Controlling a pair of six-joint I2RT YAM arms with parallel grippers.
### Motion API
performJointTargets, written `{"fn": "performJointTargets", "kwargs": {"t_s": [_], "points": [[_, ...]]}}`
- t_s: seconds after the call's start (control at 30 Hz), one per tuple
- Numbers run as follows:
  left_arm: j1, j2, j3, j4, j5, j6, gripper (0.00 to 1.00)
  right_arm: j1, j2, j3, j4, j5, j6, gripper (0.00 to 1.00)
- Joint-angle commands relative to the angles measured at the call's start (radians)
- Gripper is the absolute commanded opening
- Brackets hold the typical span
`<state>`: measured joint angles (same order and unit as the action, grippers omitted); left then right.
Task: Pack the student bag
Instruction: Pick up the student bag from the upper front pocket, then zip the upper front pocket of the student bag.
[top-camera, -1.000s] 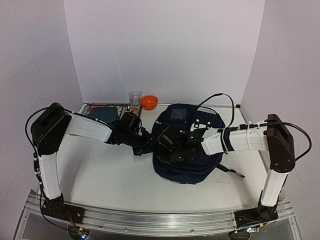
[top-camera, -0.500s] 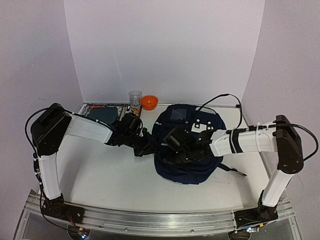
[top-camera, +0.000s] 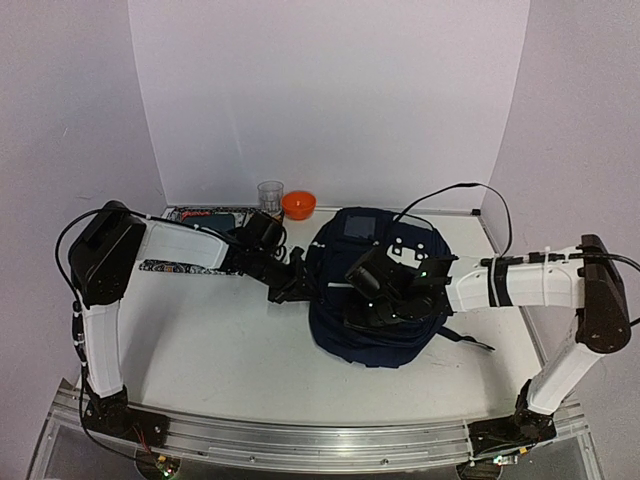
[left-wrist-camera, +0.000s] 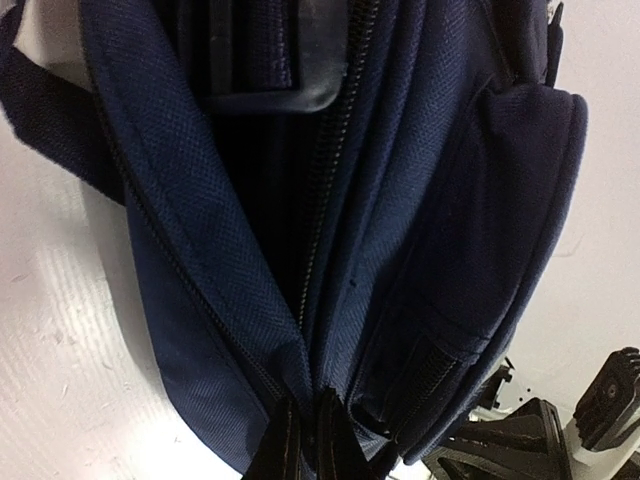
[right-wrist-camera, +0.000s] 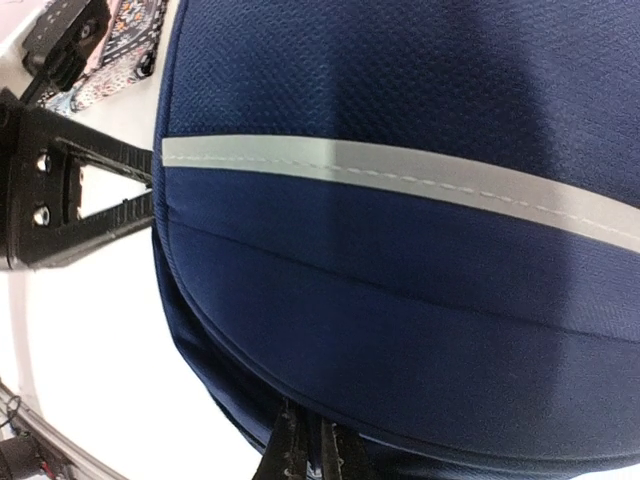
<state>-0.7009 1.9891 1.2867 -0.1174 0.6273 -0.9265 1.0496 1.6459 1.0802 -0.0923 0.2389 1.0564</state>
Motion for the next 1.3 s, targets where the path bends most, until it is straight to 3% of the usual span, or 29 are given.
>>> {"fn": "performJointTargets", "kwargs": {"t_s": [0.0, 0.2, 0.5, 0.8, 1.1, 1.17, 1.27], "points": [[0.203, 0.066, 0.117, -0.092, -0.272, 0.116, 0.0, 0.002, -0.075, -0.06, -0.534, 0.063, -0.065, 0.0], [0.132, 0.008, 0.096, -0.075, -0.204, 0.07, 0.0, 0.002, -0.019, 0.072, -0.327, -0.064, -0.142, 0.0], [-0.02, -0.15, -0.109, 0.153, -0.187, -0.166, 0.0, 0.001, 0.118, 0.272, -0.188, -0.019, 0.008, 0.02], [-0.061, -0.208, -0.142, 0.249, -0.197, -0.253, 0.0, -0.001, 0.174, 0.217, -0.115, -0.035, 0.071, 0.26], [-0.061, -0.213, -0.161, 0.26, -0.194, -0.263, 0.0, 0.0, 0.115, 0.059, -0.076, -0.006, 0.172, 0.3], [-0.061, -0.214, -0.162, 0.262, -0.198, -0.264, 0.0, 0.001, 0.116, 0.067, -0.073, -0.001, 0.172, 0.28], [-0.061, -0.214, -0.161, 0.262, -0.201, -0.259, 0.0, 0.001, 0.106, 0.06, -0.096, 0.018, 0.172, 0.14]]}}
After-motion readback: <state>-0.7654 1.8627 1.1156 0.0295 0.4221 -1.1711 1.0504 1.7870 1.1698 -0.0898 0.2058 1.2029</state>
